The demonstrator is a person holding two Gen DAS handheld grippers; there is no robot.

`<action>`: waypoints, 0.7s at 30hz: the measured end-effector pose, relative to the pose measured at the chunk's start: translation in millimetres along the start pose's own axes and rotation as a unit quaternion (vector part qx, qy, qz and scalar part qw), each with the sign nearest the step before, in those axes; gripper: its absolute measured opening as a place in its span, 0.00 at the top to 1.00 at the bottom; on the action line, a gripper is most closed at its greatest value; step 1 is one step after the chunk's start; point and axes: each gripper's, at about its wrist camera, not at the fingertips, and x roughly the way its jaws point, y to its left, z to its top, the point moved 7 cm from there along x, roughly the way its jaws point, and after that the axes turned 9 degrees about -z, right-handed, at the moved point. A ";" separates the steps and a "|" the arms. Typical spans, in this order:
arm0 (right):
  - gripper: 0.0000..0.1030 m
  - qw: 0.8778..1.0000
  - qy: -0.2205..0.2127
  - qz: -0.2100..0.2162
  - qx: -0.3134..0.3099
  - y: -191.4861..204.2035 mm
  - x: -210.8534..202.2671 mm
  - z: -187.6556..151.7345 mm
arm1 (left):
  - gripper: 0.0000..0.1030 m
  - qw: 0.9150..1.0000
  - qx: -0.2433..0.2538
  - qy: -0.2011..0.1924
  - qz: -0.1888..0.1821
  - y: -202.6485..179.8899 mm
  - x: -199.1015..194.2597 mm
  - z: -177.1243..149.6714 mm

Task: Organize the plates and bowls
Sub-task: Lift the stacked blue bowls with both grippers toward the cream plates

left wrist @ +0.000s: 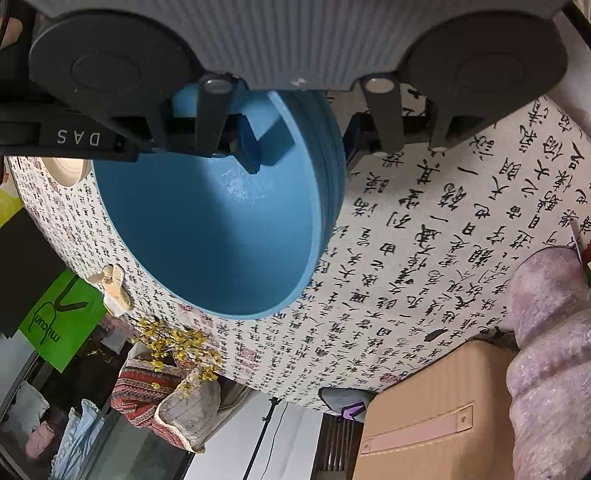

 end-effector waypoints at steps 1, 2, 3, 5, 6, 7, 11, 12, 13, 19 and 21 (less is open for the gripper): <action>0.58 1.000 -0.001 0.000 0.000 -2.1 -2.6 -0.6 | 0.54 1.000 0.001 -0.001 -0.001 -2.0 0.2 -0.6; 0.58 1.000 -0.002 0.000 0.001 -4.7 -5.7 -1.2 | 0.54 1.000 0.001 -0.001 -0.002 -3.8 0.3 -1.0; 0.58 1.000 -0.003 -0.001 0.001 -6.7 -7.1 -0.8 | 0.54 1.000 0.002 -0.002 -0.002 -5.7 0.4 -1.6; 0.58 1.000 -0.005 -0.002 0.003 -10.4 -10.4 -0.6 | 0.54 1.000 0.003 -0.002 -0.004 -8.9 1.3 -2.0; 0.58 1.000 -0.005 -0.002 0.003 -11.0 -11.7 0.8 | 0.54 1.000 0.004 -0.002 -0.005 -10.6 1.5 -2.4; 0.58 1.000 -0.006 -0.002 0.004 -13.6 -14.0 0.5 | 0.54 1.000 0.005 -0.002 -0.005 -12.3 1.7 -2.8; 0.58 1.000 -0.009 -0.002 0.007 -20.3 -19.1 0.3 | 0.54 1.000 0.010 -0.004 -0.005 -18.9 2.6 -4.0; 0.58 1.000 -0.009 -0.002 0.007 -20.7 -20.1 0.0 | 0.54 1.000 0.011 -0.004 -0.006 -19.6 2.8 -4.2; 0.58 1.000 -0.010 -0.003 0.008 -22.2 -21.6 -0.3 | 0.54 1.000 0.011 -0.004 -0.006 -21.1 2.9 -4.6; 0.58 1.000 -0.013 -0.004 0.007 -27.8 -29.3 -0.8 | 0.54 1.000 0.015 -0.007 -0.007 -28.9 2.5 -6.1; 0.58 1.000 -0.014 -0.002 0.009 -30.7 -32.6 -0.8 | 0.54 1.000 0.017 -0.008 -0.006 -33.0 2.1 -6.5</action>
